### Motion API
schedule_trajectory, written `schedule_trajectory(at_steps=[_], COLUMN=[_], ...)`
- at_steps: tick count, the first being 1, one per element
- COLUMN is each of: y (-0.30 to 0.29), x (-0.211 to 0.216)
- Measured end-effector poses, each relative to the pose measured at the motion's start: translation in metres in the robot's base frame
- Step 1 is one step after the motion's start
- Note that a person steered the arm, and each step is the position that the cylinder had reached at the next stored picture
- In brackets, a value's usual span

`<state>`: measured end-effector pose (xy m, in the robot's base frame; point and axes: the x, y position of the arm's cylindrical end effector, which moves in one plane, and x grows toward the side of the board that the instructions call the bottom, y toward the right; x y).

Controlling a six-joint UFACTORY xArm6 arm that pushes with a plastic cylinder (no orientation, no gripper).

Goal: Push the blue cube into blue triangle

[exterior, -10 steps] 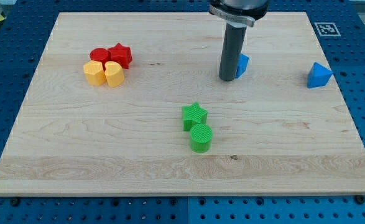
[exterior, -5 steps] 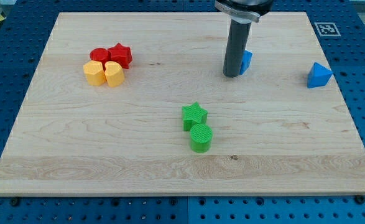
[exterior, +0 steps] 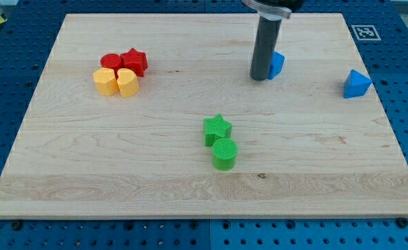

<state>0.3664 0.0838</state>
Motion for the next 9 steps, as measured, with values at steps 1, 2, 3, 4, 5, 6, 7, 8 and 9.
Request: schedule_trajectory(at_steps=[1,2,3,4,5,6,7,8,9], y=[-0.010,0.022,0.034,0.039,0.045,0.059,0.070,0.080,0.089], x=[-0.017,-0.021,-0.021,-0.021,-0.021,-0.021,-0.018,-0.008,-0.003])
